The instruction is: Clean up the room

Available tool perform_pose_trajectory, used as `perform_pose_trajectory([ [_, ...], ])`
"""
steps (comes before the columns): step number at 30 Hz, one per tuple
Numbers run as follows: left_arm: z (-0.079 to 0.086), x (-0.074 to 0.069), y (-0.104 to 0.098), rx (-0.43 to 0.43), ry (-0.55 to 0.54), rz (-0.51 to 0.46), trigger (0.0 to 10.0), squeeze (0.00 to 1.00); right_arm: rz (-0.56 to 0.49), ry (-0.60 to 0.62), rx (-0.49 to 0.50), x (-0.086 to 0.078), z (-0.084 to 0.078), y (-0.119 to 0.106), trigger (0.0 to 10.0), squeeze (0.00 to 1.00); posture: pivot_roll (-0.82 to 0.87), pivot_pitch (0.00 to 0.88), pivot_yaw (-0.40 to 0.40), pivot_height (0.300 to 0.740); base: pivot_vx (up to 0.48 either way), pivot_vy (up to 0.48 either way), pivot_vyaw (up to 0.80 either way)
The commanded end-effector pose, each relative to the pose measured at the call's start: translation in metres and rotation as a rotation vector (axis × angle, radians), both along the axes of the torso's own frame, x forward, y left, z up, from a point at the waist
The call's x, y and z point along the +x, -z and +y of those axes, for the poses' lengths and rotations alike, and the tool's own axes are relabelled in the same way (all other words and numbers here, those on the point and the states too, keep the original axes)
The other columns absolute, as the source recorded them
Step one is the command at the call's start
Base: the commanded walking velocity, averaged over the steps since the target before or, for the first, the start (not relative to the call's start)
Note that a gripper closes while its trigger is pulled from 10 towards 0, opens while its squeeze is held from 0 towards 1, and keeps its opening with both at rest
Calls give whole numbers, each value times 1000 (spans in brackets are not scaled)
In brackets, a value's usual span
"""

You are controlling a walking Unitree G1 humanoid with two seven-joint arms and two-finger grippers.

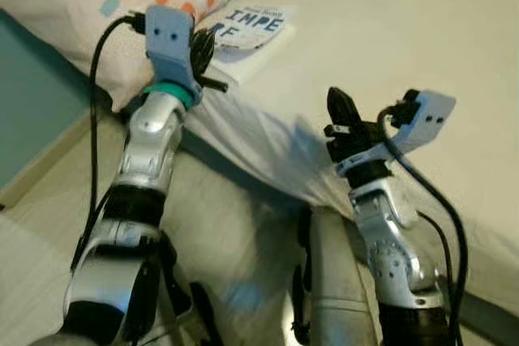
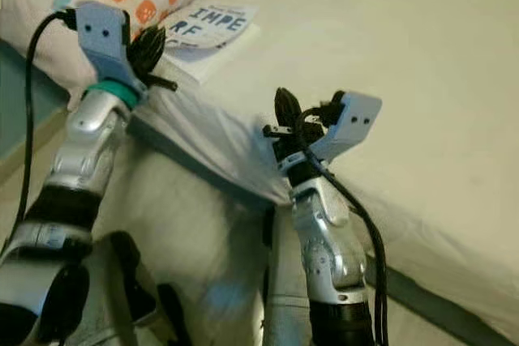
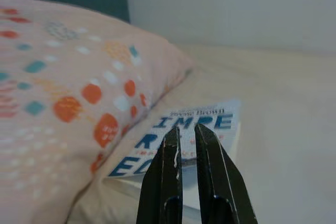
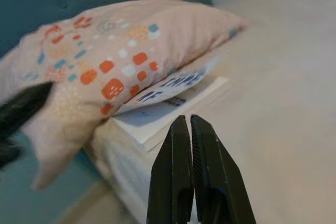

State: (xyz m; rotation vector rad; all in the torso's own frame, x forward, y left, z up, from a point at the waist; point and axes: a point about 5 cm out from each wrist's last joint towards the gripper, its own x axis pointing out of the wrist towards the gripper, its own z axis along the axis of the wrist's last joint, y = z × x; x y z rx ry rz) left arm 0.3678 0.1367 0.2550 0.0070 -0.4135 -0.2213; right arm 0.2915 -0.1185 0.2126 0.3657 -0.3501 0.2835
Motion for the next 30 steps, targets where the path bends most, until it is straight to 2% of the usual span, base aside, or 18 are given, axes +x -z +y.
perform_pose_trajectory([
  [1, 4, -8, 1, -28, 8, 8, 10000, 0, -6, 35, -55, 1, -5, 4, 10000, 0, -162, 142, 42, 471, 0, 0, 0],
  [4, 10, -16, -5, -50, 15, -8, 10000, 0, -26, 117, -166, 7, -15, 5, 10000, 0, -157, 126, 28, 480, 0, 0, 0],
  [11, 15, -19, -15, -106, -9, 1, 10000, 0, -42, 171, -250, 15, -24, 5, 10000, 0, -148, 101, 7, 505, 0, 0, 0],
  [19, 14, -26, -17, -103, -20, 29, 10000, 0, -54, 168, -265, 18, -22, 6, 10000, 0, -140, 93, -3, 534, 0, 0, 0],
  [30, 12, -26, -17, -95, -24, 36, 10000, 0, -53, 166, -273, 20, -21, 8, 10000, 0, -139, 90, -3, 574, 0, 0, 0],
])
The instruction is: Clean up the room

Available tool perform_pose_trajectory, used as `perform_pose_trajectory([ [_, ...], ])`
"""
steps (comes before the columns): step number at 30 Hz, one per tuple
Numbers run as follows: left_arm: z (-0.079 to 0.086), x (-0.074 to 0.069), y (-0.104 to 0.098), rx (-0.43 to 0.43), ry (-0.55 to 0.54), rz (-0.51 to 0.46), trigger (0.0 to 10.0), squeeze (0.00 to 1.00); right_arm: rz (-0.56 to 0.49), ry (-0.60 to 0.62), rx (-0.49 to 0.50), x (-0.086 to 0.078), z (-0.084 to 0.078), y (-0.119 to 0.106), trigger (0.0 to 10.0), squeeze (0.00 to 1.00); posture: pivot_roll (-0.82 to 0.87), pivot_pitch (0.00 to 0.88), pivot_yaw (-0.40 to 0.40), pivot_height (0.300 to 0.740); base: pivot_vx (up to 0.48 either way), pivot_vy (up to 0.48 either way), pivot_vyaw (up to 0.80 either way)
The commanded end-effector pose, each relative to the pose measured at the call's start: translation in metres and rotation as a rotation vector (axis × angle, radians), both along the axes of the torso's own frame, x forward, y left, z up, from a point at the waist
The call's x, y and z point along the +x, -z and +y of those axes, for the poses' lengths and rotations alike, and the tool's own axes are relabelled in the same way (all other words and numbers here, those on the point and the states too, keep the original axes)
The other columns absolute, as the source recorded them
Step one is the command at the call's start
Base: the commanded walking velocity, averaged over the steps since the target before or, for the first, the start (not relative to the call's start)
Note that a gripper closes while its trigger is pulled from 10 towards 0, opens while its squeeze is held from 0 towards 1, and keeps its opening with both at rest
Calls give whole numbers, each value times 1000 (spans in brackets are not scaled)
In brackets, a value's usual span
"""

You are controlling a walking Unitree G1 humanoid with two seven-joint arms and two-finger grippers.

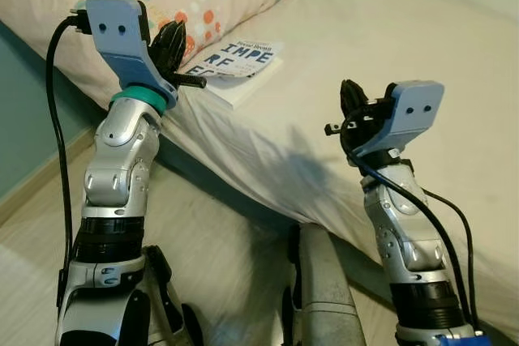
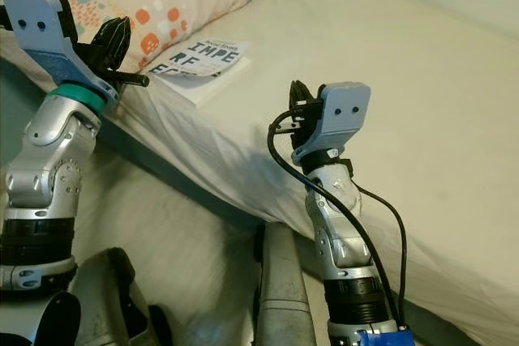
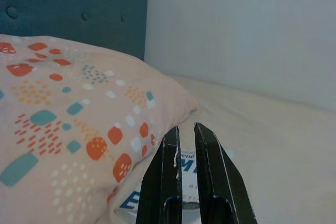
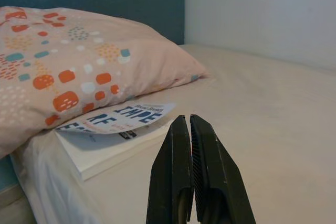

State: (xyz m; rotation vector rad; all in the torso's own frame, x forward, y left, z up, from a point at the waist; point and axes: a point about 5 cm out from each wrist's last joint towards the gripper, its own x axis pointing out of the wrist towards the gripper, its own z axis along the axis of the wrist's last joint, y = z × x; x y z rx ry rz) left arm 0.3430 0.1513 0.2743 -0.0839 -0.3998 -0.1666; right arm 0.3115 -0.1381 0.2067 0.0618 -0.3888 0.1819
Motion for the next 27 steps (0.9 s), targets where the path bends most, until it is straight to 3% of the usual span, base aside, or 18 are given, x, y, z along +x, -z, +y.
perform_pose_trajectory([
  [1, -3, -1, 2, 1, 11, 15, 10000, 0, 4, 8, -1, 1, -1, 3, 10000, 0, -139, 89, -3, 579, 0, 0, 0],
  [27, -10, 0, 0, 10, 26, 32, 10000, 0, 4, 19, 1, 2, -3, 7, 10000, 0, -140, 86, 6, 677, 0, 0, 0],
])
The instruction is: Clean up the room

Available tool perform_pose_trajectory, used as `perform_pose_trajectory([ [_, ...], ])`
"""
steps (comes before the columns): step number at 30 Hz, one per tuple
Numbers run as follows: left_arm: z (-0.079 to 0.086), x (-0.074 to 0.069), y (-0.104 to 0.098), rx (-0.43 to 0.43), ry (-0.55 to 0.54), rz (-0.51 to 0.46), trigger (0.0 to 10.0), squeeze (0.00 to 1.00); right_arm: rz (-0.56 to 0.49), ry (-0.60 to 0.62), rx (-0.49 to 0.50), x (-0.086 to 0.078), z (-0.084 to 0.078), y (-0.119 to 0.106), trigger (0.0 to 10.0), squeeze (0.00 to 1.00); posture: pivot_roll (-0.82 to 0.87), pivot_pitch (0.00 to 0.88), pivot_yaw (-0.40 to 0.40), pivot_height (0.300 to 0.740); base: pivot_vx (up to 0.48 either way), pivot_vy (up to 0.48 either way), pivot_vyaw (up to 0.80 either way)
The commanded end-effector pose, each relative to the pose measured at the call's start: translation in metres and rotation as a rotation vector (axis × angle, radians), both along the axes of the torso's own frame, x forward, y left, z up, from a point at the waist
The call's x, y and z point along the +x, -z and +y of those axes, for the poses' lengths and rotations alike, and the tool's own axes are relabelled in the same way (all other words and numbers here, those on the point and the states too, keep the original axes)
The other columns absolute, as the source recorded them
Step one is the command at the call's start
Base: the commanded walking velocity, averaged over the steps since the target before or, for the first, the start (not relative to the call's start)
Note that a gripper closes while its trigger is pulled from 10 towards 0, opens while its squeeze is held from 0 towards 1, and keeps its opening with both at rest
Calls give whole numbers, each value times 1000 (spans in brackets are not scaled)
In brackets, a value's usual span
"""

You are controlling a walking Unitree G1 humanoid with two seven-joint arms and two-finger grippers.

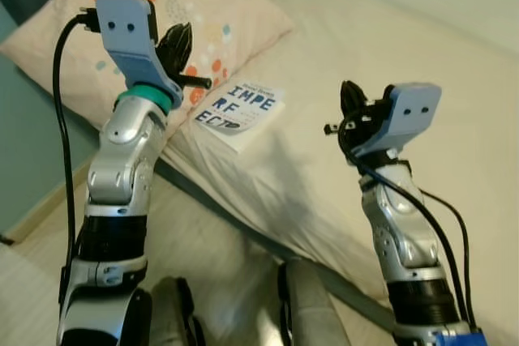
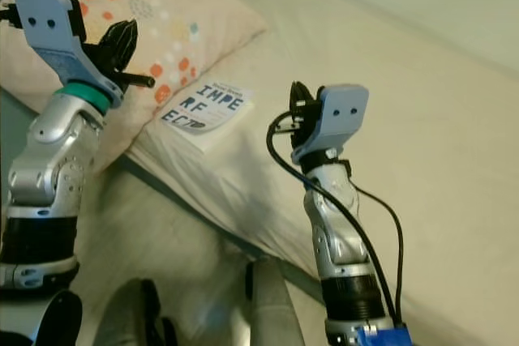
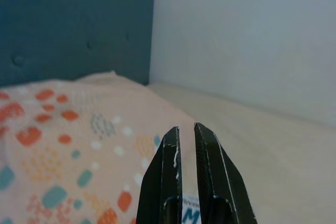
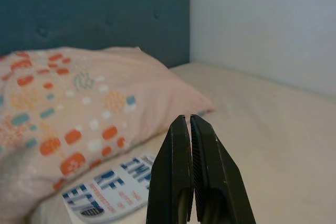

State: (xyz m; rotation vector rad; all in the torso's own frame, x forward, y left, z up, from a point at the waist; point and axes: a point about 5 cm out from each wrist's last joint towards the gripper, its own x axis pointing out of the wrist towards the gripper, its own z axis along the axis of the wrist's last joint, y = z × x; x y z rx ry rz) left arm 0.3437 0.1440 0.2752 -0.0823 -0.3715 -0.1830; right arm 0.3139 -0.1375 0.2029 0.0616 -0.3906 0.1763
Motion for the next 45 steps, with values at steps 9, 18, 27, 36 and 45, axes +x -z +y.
perform_pose_trajectory([
  [9, -4, -1, 5, 4, 2, 13, 10000, 0, 7, 15, 0, 1, -4, 5, 10000, 0, -138, 81, 3, 711, 0, 0, 0],
  [18, 1, -1, 23, 17, -33, 66, 10000, 0, 47, 20, -2, 2, -5, 17, 10000, 0, -124, 75, -4, 740, 0, 0, 0],
  [27, 14, -9, 84, 109, -110, 248, 10000, 0, 200, 39, -18, 4, -6, 57, 10000, 0, -104, 63, -6, 740, 0, 0, 0],
  [36, 62, -57, 224, 169, -258, 725, 10000, 0, 611, 41, -103, -27, -6, 162, 10000, 0, -75, 48, -22, 740, 0, 0, 0],
  [45, 74, -109, 291, 252, -281, 971, 10000, 0, 779, -36, -166, -59, 0, 208, 10000, 0, -67, 41, -33, 740, 0, 0, 0],
])
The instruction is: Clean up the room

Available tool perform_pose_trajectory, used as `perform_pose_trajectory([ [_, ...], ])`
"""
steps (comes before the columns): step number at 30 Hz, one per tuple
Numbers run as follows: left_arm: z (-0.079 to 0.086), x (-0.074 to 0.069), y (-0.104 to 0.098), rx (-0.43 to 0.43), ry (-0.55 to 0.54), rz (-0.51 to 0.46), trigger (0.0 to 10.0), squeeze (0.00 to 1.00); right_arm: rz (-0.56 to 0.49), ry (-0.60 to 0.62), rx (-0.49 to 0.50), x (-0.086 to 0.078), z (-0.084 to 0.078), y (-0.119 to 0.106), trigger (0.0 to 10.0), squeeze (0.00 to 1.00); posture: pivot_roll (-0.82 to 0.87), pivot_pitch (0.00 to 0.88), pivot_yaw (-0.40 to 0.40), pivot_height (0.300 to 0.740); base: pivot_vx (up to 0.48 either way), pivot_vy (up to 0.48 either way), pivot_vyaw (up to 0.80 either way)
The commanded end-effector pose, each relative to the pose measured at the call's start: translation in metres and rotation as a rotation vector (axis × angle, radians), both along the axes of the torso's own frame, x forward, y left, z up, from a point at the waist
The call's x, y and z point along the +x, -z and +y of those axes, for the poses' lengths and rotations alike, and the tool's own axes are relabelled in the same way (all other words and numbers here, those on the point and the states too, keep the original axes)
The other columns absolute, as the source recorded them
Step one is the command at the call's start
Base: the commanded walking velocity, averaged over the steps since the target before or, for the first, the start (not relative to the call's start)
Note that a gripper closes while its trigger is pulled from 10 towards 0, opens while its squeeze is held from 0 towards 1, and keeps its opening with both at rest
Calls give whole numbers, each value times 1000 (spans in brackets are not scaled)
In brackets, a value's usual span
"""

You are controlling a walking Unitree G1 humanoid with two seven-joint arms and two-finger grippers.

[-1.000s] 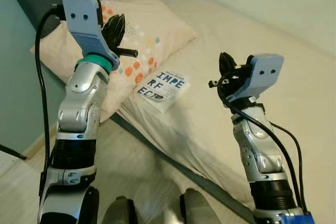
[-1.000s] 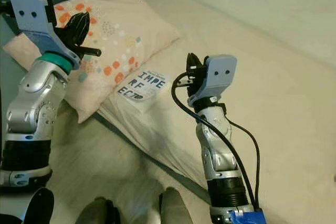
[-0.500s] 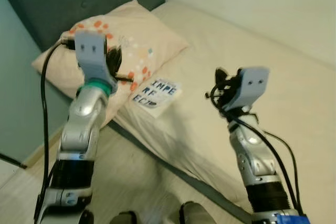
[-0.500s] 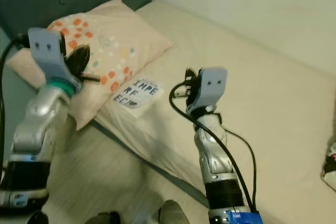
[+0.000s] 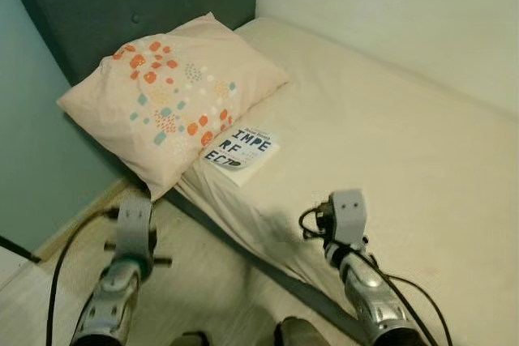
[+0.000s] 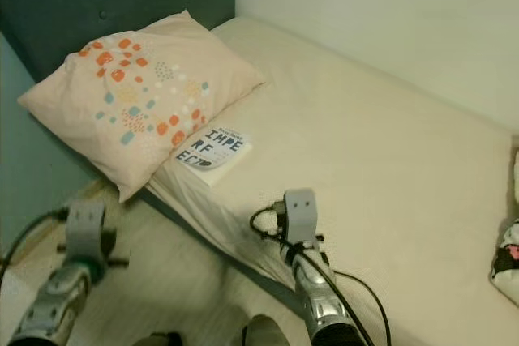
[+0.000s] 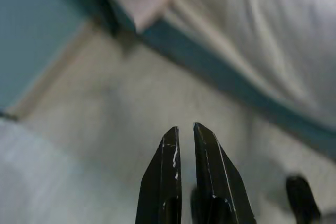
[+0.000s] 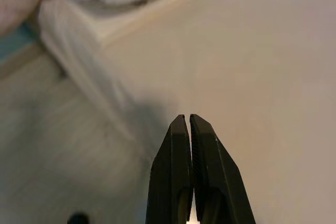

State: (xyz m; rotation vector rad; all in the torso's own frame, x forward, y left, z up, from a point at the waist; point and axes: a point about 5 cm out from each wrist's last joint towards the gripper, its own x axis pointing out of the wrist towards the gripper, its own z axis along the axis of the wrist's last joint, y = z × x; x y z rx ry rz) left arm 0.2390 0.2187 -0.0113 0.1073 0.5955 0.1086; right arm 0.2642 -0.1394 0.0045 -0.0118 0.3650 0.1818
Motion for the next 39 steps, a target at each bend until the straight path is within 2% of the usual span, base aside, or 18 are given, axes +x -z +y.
perform_pose_trajectory([
  [1, -2, -9, 9, 27, 21, 26, 10000, 0, 70, -75, -53, -17, 5, 19, 10000, 0, -64, 45, -32, 740, 0, 0, 0],
  [2, -2, -9, 9, 27, 21, 26, 10000, 0, 70, -75, -53, -17, 5, 19, 10000, 0, -64, 45, -32, 740, 0, 0, 0],
  [4, -8, -15, 12, 50, 56, 23, 10000, 0, 80, -102, -98, -29, 5, 29, 10000, 0, -54, 48, -25, 740, 0, 0, 0],
  [7, -11, -16, 11, 59, 70, 12, 10000, 0, 65, -87, -101, -31, 4, 30, 10000, 0, -53, 50, -22, 740, 0, 0, 0],
  [11, -16, -7, 7, 55, 64, -38, 10000, 0, 8, 20, -87, -17, -7, 20, 10000, 0, -60, 53, -26, 740, 0, 0, 0],
  [16, -14, 3, 2, 61, 43, -74, 10000, 0, -19, 48, -80, -6, -12, 13, 10000, 0, -66, 48, -22, 740, 0, 0, 0],
  [22, -12, 8, -1, 54, 21, -97, 10000, 0, -25, 56, -76, -6, -14, 13, 10000, 0, -64, 50, -26, 740, 0, 0, 0],
  [39, -13, 9, -1, 63, 17, -111, 10000, 0, -31, 65, -64, -5, -13, 14, 10000, 0, -61, 50, -26, 740, 0, 0, 0],
])
